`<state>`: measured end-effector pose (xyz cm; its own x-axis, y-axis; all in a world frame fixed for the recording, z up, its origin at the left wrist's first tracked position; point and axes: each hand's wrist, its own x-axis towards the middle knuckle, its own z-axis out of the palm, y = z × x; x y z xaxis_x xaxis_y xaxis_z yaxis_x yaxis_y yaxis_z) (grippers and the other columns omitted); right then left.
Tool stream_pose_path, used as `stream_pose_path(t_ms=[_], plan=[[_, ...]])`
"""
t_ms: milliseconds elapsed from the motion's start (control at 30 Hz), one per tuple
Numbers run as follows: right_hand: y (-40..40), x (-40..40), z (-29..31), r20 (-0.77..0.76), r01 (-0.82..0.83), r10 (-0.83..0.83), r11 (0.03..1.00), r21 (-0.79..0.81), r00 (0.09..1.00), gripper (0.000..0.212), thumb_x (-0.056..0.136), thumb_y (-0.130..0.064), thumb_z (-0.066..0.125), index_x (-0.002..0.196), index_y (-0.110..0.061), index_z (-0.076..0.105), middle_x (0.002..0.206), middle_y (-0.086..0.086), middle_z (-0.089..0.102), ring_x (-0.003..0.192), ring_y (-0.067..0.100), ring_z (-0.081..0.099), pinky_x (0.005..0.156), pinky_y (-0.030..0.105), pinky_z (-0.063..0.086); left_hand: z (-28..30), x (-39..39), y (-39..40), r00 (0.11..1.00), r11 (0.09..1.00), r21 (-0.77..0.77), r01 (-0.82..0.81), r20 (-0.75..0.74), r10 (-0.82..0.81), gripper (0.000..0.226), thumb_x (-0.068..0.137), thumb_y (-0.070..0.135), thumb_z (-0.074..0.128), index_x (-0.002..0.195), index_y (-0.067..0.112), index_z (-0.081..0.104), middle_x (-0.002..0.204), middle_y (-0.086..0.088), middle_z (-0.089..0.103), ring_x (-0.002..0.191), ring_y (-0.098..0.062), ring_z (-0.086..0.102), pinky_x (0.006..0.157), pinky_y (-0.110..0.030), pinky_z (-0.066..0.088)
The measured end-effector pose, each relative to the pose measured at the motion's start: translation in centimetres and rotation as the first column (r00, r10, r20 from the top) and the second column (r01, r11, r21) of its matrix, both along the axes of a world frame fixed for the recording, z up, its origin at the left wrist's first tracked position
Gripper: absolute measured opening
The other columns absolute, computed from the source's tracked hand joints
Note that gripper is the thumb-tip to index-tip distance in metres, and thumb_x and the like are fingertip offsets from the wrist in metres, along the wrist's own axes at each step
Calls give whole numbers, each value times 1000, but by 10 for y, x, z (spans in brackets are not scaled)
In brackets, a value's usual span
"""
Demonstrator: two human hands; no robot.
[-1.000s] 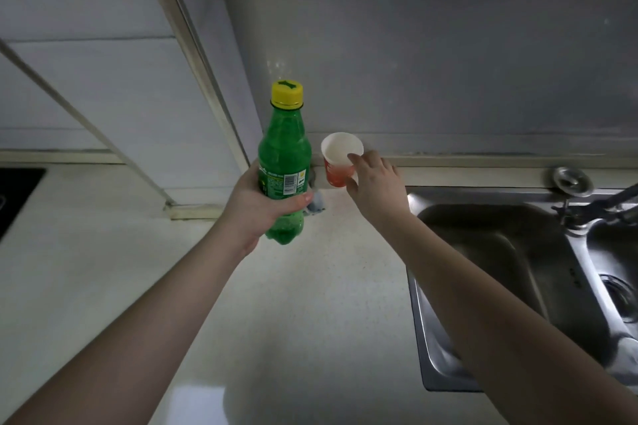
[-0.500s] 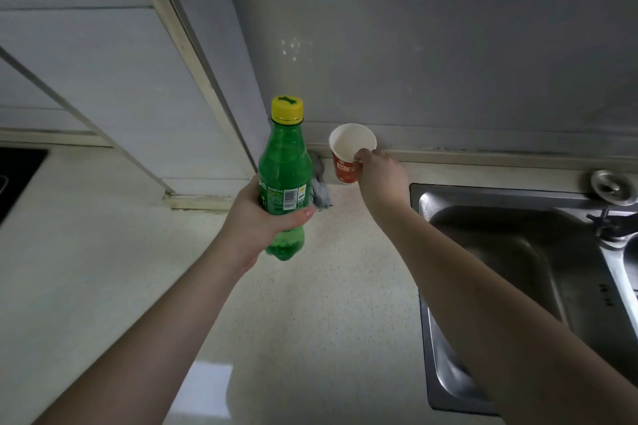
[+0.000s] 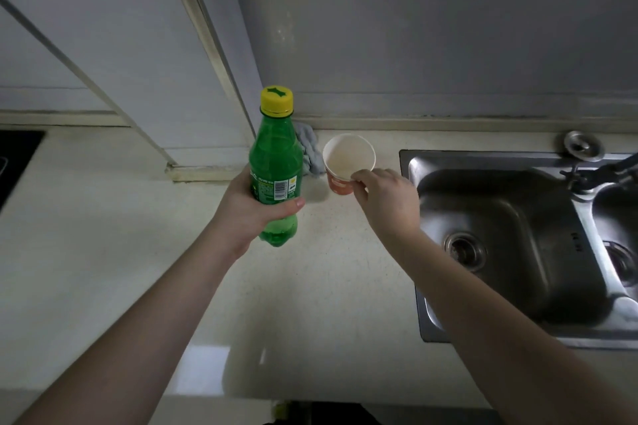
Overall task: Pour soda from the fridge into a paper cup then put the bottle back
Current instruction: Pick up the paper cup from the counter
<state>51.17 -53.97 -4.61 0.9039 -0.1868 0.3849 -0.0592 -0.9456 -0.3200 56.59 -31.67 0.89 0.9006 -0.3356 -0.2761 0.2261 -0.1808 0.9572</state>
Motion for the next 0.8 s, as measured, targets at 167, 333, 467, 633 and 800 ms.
stream_pose_path(t_ms=[167,333,467,633,800], plan=[[30,-57,-6,39,65,-65,998,6,997,41,87,-39,44,77,-13,73,63,2,67,55,24,60,46,29,45,-7,-27,21,997,997,-45,70,-27,-71,77,47,22,90,118,11,62,101,-1,74,95,-20,70,78,-36,55],[63,-102,-9,-9,140,-140,990,35,990,45,87,-45,41,74,-15,71,60,1,65,55,25,58,46,30,44,-6,-59,43,993,990,-92,106,-47,-110,77,42,29,90,113,18,63,99,1,74,97,-22,70,79,-38,56],[79,-127,-10,-38,199,-198,980,5,979,48,86,-46,39,72,-14,70,57,2,63,54,26,57,45,32,45,-2,-79,58,985,981,-107,162,-44,-168,76,44,26,90,115,16,63,99,0,74,96,-22,69,80,-38,56],[92,-152,-11,-71,220,-220,976,-11,973,42,83,-42,41,75,-14,72,60,3,65,55,26,59,45,31,46,0,-99,72,981,977,-113,182,-42,-188,80,45,23,91,118,10,61,97,-1,73,93,-21,69,77,-36,55],[99,-162,-11,-87,237,-241,970,-55,967,39,80,-41,43,71,-17,72,56,0,63,52,25,59,43,26,41,2,-114,78,980,976,-102,192,-41,-197,73,53,15,87,120,8,60,98,-1,74,94,-20,70,77,-34,55]])
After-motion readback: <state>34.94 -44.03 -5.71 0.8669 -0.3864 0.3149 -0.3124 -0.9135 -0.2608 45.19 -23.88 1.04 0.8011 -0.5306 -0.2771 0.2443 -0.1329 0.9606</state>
